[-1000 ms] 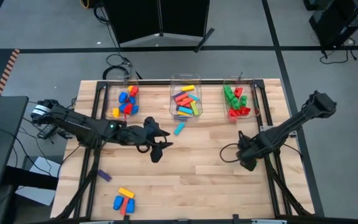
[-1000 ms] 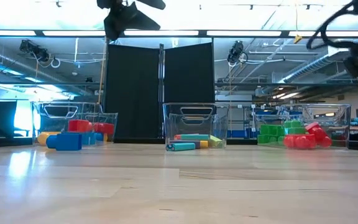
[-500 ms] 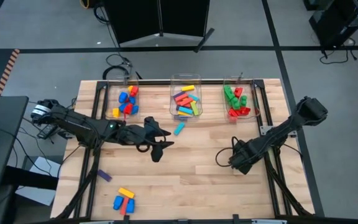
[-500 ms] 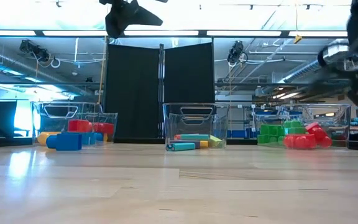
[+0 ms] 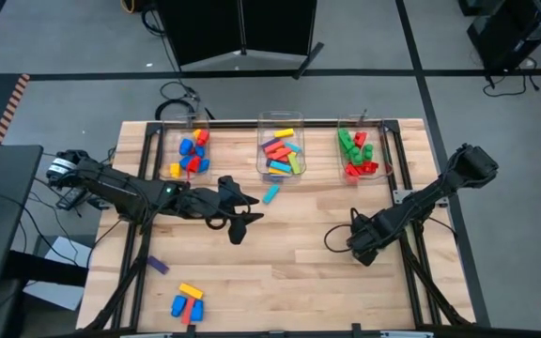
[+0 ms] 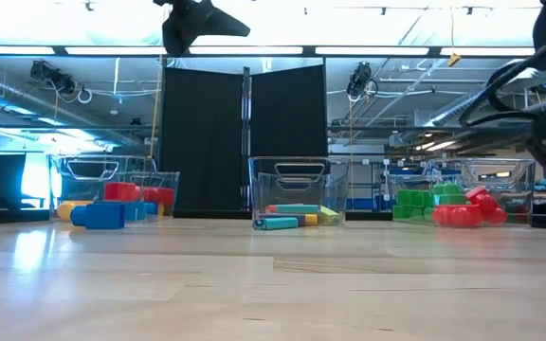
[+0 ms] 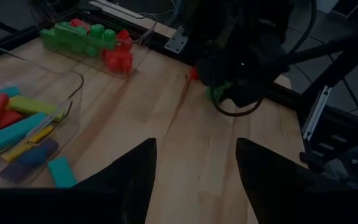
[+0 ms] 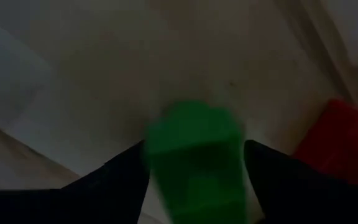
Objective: Sort blocks by size
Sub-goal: Put the green 2 stud game piece into the right transparent bin
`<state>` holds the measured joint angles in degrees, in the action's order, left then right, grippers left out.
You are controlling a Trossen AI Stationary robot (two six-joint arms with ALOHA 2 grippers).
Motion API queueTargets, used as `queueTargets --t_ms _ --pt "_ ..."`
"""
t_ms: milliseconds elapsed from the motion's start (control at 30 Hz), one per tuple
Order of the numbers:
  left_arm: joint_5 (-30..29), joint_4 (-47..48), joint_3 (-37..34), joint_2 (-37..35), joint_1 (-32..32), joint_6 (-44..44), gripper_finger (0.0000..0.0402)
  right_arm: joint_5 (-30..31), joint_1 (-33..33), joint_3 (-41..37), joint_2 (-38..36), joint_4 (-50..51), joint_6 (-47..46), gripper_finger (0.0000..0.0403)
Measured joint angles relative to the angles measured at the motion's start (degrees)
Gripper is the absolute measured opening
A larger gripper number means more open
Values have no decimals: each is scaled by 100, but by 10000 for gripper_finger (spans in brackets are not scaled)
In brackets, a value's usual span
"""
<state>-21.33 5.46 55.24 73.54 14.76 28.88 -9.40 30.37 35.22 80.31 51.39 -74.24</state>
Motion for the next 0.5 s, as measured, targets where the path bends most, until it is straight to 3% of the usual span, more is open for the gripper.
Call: queueTargets --t_ms 300,500 --pt "-5 2 0 -2 0 -195 227 -97 -13 -74 20 -419 90 146" --pt "-6 6 0 -2 -2 -1066 227 40 -91 -79 -23 -477 199 147"
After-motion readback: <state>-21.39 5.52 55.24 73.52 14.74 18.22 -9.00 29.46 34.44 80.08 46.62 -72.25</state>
